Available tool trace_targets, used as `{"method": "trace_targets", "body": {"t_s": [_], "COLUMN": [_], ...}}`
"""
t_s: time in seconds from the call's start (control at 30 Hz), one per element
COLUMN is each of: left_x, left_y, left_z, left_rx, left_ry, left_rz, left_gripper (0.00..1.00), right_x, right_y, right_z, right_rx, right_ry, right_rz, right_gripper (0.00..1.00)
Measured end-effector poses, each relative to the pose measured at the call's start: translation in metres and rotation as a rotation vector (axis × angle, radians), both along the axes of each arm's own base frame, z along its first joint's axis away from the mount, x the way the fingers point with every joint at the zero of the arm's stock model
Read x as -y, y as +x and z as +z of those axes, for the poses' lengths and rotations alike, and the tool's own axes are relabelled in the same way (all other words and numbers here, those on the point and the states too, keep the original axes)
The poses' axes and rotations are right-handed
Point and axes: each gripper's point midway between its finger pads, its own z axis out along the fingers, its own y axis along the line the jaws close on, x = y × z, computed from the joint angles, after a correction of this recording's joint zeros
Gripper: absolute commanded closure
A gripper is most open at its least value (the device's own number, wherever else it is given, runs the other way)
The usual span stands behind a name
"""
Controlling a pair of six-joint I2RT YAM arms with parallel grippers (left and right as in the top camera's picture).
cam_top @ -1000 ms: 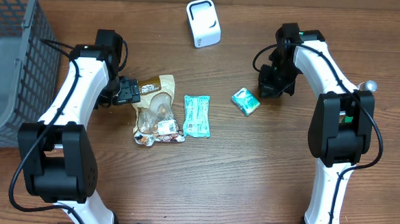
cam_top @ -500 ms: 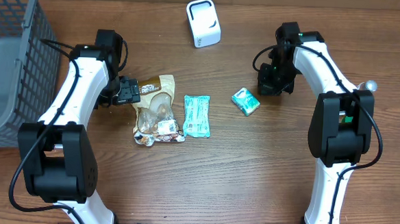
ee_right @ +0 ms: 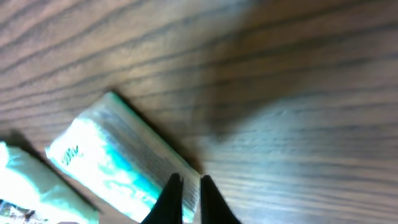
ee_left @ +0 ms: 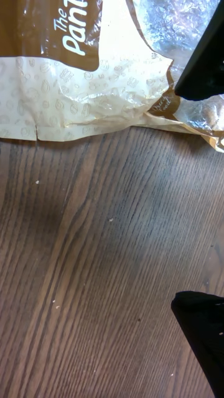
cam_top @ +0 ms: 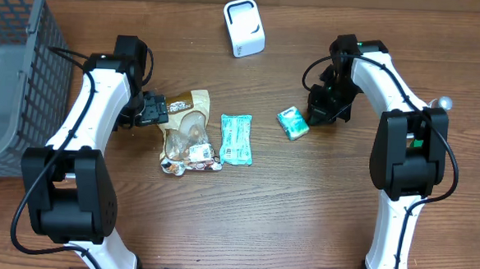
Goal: Scan the item barcode
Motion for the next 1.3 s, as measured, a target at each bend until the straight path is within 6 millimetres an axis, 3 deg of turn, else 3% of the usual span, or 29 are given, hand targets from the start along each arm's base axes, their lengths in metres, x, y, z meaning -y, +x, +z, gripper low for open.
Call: {"method": "trace_targets", "body": {"t_s": [0.5,0.7,0.9,1.03,1.3], "left_x": [0.000,0.000,0.000,0.000,0.000], "left_y": [0.000,0.000,0.000,0.000,0.000], "left_z": [0.000,0.000,0.000,0.000,0.000], "left_rx": [0.000,0.000,0.000,0.000,0.000], "left_ry": [0.000,0.000,0.000,0.000,0.000], "left_rz": [0.000,0.000,0.000,0.000,0.000], "left_gripper": [0.00,0.01,0.00,0.01,0.00], "right_x": [-0.035,-0.024,-0.009,-0.016,-0.033], "right_y": [-0.016,-0.020,-0.008,0.001,0.008], "right_z": [0.002,0.005,0.018,0.020,0.020], "right_rx": [-0.024,-0.057,-0.033,0.004,0.050], "right_ry": [0.020,0.006,0.038,0.089,0.128], "right_rz": [0.080,0.059,0.037,0.042,0.071], "right_gripper": [0.87,0.87,0.79,0.73,0.72]}}
